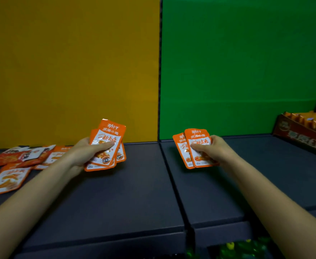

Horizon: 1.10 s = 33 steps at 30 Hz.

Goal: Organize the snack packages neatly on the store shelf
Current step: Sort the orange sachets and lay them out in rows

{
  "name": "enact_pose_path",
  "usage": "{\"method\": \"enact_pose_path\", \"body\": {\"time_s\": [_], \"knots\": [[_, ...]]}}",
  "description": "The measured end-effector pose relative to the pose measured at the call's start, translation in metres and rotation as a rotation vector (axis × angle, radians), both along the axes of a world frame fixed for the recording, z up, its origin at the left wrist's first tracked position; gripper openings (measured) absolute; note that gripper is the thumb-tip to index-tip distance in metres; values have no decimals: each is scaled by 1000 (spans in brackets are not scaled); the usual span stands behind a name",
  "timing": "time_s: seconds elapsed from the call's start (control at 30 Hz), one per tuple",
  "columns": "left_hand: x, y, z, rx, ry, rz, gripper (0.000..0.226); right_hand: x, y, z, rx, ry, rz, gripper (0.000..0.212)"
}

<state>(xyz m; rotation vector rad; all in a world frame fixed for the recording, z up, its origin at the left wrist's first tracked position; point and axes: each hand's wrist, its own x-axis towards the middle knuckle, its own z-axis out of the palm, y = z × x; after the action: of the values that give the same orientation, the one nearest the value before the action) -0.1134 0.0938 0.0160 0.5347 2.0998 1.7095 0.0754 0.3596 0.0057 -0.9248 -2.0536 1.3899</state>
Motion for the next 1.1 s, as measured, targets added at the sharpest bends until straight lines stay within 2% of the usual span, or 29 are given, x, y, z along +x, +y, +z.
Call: {"method": "enact_pose_path", "body": {"time_s": [0.1,0.3,0.5,0.77,1.1], "knots": [[23,43,1,32,-11,2,19,9,39,-12,-5,-59,-24,35],[57,124,-4,121,-40,71,36,-4,77,-25,192,-170,-40,44],[72,172,0,224,-24,126,31,-21,84,-27,265,-169,-55,49],[69,176,-17,170,2,73,15,-34,95,-31,301,-140,-56,46],[69,174,-23,131,28,55,18,-31,94,-32,351,-179,-19,48]]}}
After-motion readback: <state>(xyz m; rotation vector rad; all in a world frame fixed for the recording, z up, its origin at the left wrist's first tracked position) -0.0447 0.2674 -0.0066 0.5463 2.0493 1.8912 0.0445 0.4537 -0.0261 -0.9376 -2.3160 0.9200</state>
